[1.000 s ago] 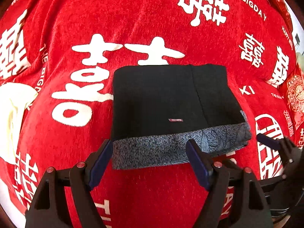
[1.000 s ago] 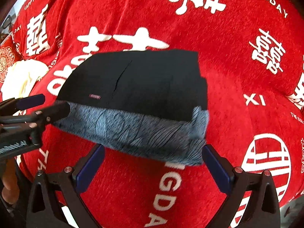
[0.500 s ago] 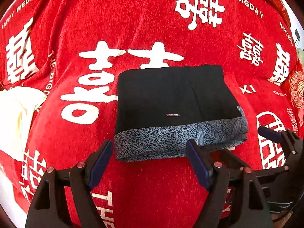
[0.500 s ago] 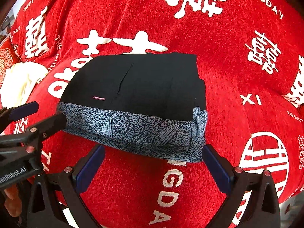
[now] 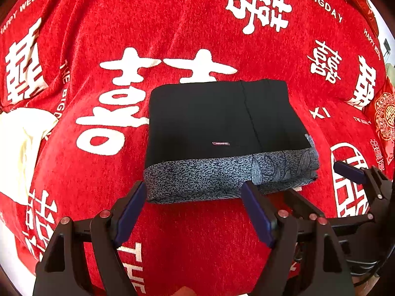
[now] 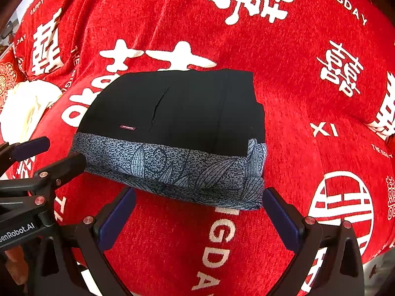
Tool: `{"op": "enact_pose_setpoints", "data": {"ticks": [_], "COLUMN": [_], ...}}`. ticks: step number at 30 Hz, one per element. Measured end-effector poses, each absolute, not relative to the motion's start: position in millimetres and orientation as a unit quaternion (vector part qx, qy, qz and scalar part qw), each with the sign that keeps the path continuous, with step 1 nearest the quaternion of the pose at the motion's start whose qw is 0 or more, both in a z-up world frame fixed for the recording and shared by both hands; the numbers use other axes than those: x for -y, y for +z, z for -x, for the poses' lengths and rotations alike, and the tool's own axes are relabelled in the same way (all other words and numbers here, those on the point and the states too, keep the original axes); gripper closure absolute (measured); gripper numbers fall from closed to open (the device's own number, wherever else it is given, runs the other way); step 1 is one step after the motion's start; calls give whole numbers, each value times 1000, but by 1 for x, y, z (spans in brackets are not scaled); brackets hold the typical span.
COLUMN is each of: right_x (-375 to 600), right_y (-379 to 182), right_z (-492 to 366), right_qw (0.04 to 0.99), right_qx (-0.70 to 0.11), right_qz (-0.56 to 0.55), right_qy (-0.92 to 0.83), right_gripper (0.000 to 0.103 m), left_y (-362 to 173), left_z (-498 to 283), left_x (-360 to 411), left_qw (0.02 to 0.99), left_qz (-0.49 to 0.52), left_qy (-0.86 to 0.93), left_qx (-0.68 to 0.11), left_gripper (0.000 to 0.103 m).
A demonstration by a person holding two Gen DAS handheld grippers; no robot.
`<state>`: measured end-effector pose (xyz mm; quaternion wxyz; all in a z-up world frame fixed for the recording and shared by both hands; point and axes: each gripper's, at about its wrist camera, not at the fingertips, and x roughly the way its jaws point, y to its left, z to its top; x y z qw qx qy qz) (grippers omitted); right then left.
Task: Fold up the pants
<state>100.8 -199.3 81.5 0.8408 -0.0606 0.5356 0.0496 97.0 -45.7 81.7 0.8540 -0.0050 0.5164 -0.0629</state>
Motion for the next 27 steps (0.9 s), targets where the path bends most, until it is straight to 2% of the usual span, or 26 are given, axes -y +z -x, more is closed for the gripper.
{"op": "enact_pose_setpoints", "data": {"ticks": [27], "right_x": [195], "right_y": [82], "right_z": [-100], "right_qw": [841], "right_qx": [-535], "right_qz": [65], "right_qy": [52], "right_gripper": [1], "left_y": [81], "left_z": [-99], "left_x": [44], "left_qw": [850], "left_qz": [4], "left_qy": [-63], "left_qx": [-523], "left_gripper": [21]}}
